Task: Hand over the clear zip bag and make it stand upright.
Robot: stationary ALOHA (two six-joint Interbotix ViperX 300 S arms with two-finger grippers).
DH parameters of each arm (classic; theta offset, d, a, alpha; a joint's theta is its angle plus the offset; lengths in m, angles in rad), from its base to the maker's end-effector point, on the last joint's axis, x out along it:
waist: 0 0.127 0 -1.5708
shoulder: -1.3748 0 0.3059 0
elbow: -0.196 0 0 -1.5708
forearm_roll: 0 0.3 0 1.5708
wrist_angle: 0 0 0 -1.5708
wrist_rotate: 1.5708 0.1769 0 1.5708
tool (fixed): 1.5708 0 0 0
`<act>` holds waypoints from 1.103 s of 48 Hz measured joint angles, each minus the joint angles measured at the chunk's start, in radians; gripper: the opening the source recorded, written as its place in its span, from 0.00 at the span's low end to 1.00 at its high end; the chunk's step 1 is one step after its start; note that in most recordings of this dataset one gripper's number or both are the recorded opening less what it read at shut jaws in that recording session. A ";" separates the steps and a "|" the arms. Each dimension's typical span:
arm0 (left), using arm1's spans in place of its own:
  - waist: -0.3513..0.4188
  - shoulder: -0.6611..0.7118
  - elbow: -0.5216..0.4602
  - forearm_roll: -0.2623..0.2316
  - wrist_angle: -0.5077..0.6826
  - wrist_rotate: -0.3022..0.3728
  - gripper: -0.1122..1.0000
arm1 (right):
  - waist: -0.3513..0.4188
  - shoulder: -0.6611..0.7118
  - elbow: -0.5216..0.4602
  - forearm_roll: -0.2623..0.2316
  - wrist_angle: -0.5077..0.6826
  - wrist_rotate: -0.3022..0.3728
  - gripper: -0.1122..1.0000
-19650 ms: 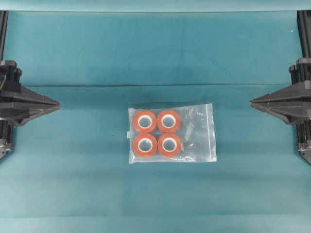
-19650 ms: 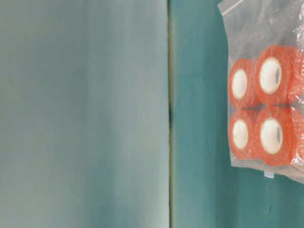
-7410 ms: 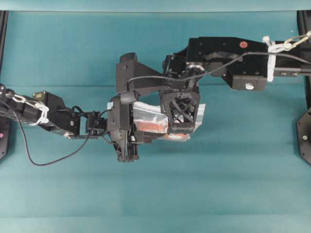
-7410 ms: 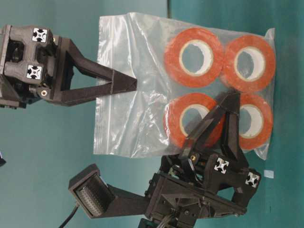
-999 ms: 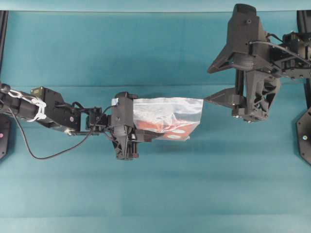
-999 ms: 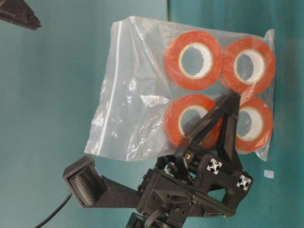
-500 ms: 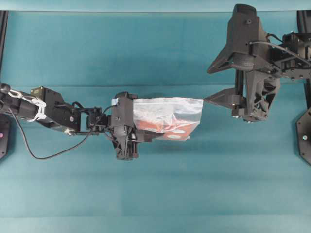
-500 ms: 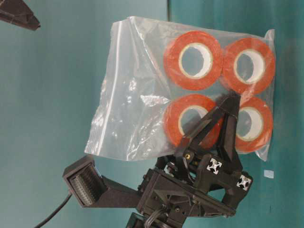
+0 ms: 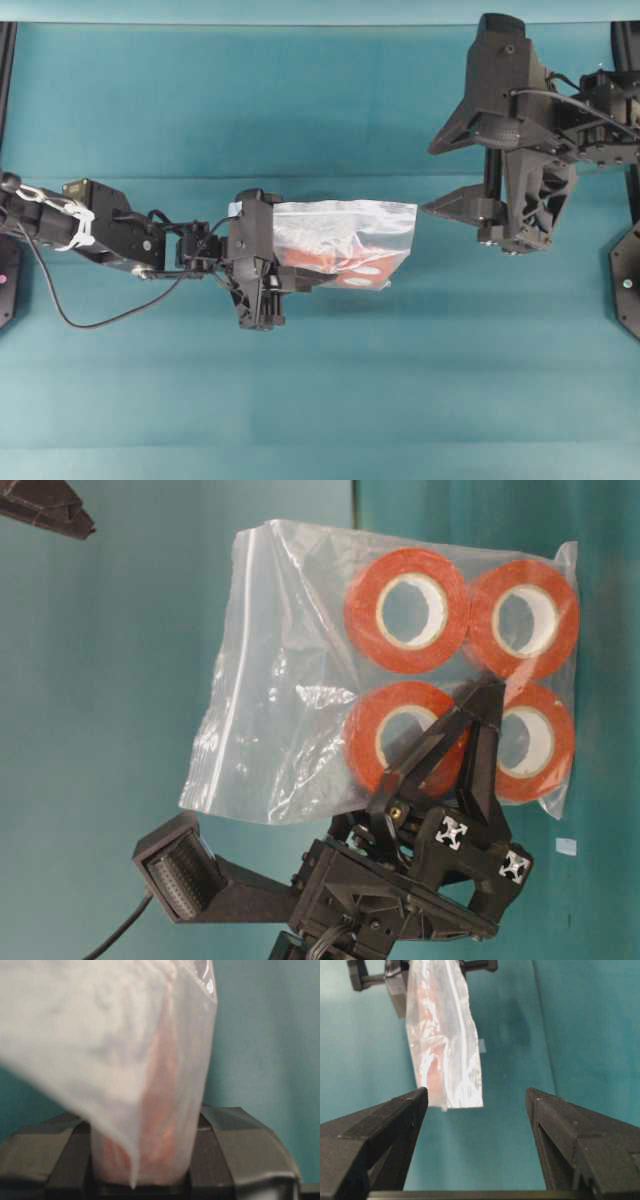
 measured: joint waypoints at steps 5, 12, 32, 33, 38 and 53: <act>0.000 0.000 -0.002 0.000 0.000 0.000 0.31 | 0.005 0.000 0.002 0.002 0.000 0.000 0.87; 0.000 0.002 -0.002 0.000 0.000 -0.002 0.31 | 0.017 0.000 0.003 0.000 0.011 0.000 0.87; -0.005 -0.002 0.000 0.000 0.000 0.000 0.31 | 0.029 0.000 0.006 0.002 0.026 0.000 0.87; -0.005 -0.002 0.000 0.000 0.000 -0.002 0.31 | 0.029 0.000 0.006 0.002 0.028 0.000 0.87; -0.006 -0.003 0.000 0.000 0.000 -0.002 0.31 | 0.029 0.000 0.006 0.000 0.028 0.000 0.87; -0.008 -0.009 0.000 0.000 0.000 0.002 0.31 | 0.029 0.000 0.008 0.000 0.028 0.000 0.87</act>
